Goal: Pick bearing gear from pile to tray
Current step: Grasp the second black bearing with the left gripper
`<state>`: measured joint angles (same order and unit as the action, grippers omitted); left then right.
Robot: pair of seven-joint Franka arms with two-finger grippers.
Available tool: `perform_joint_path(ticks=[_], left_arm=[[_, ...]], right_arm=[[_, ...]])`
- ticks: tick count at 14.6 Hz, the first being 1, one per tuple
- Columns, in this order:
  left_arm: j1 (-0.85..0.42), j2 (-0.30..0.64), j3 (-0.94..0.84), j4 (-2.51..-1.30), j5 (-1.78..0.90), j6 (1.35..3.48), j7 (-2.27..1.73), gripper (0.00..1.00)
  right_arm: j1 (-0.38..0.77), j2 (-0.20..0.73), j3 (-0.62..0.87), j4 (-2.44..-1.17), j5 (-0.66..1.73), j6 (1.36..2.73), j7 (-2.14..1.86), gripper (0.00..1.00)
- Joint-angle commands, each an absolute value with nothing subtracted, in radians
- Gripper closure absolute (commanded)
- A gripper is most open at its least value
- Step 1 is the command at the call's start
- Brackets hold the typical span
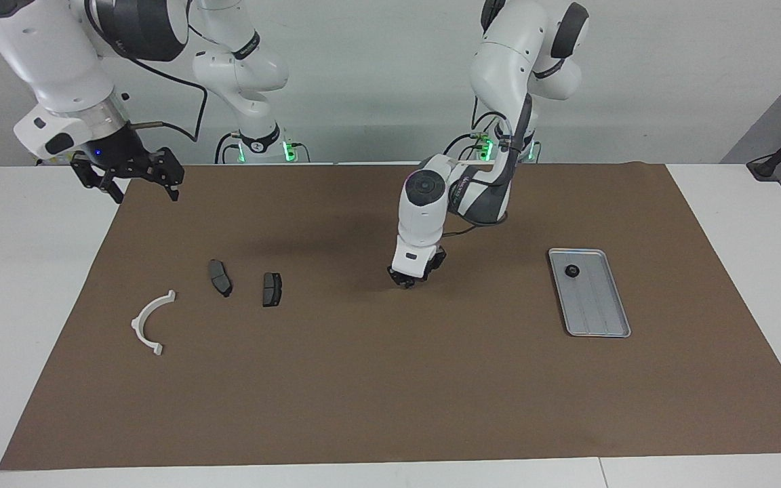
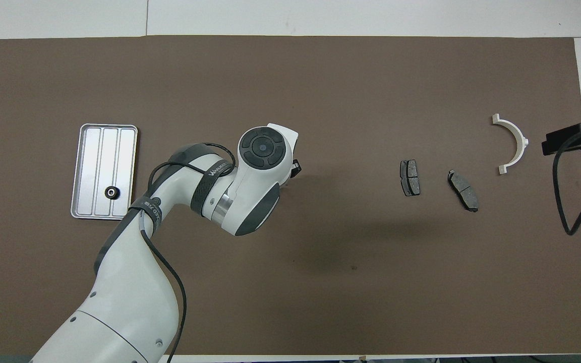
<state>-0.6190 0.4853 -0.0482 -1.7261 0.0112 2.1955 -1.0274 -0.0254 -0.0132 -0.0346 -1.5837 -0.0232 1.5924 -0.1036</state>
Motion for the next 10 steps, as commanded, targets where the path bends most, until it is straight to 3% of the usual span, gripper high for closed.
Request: perform_joint_path(ticks=[1,8,9,10], left_arm=[[-0.635,0.489,-0.034,-1.735,0.032,2.226,-1.066,0.49],[-0.647,0.503,-0.032,-1.743,0.038,2.261,-1.101,0.62],[-0.649,0.503,-0.032,-1.753,0.04,2.26,-1.101,0.72],[-0.649,0.502,-0.032,-1.753,0.04,2.252,-1.101,0.93]], right_arm=[[-0.038,-0.06,-0.025,-1.623,-0.032,1.605,-0.115,0.0],[-0.071,-0.095,-0.026,-1.648,-0.018,1.574,-0.118,0.0],[-0.081,-0.092,-0.025,-1.64,-0.015,1.569,-0.118,0.0],[-0.086,-0.091,-0.025,-1.638,-0.015,1.565,-0.12,0.0]])
